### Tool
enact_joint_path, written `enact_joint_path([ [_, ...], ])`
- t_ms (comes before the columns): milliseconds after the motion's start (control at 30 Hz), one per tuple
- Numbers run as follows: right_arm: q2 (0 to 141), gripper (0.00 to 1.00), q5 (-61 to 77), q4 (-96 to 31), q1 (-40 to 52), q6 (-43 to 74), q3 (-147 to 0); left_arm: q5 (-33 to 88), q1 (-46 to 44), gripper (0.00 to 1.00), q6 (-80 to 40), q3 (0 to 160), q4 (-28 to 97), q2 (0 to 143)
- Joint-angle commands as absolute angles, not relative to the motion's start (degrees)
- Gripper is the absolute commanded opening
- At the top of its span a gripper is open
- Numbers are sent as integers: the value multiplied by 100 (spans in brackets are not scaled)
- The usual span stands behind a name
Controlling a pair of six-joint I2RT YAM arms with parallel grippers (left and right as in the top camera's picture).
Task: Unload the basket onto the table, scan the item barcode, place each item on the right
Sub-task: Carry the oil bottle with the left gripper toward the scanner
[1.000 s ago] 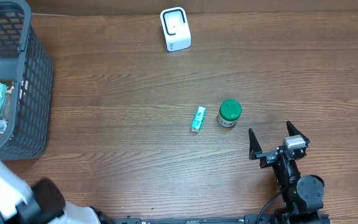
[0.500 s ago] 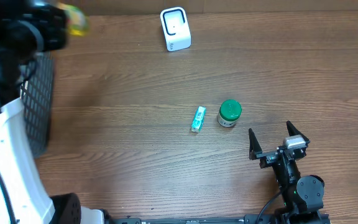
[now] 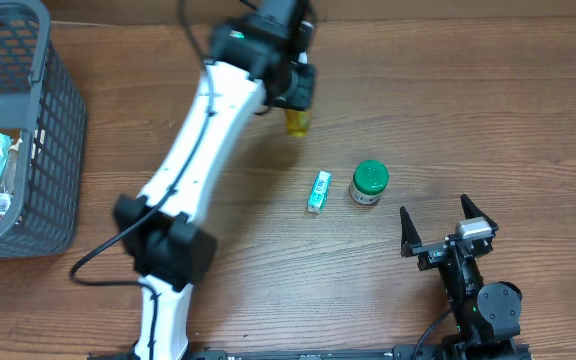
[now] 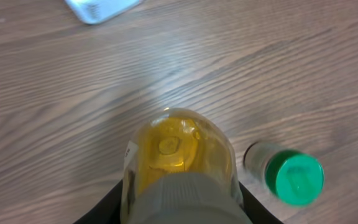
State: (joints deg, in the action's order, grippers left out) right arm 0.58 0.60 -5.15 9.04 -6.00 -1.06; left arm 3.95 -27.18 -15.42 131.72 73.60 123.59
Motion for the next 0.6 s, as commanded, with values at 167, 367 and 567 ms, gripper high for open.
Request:
enact_joint_path([
  [167, 16, 100, 25, -484, 897, -585, -47, -351, -3487, 29, -2471, 13242, 6777, 13124],
  [367, 16, 100, 25, -484, 897, -585, -47, -1175, -3894, 29, -2600, 13235, 6333, 13386],
  [567, 16, 100, 25, -482, 897, -585, -47, -1269, -4036, 30, -2709, 13157, 6141, 13388],
])
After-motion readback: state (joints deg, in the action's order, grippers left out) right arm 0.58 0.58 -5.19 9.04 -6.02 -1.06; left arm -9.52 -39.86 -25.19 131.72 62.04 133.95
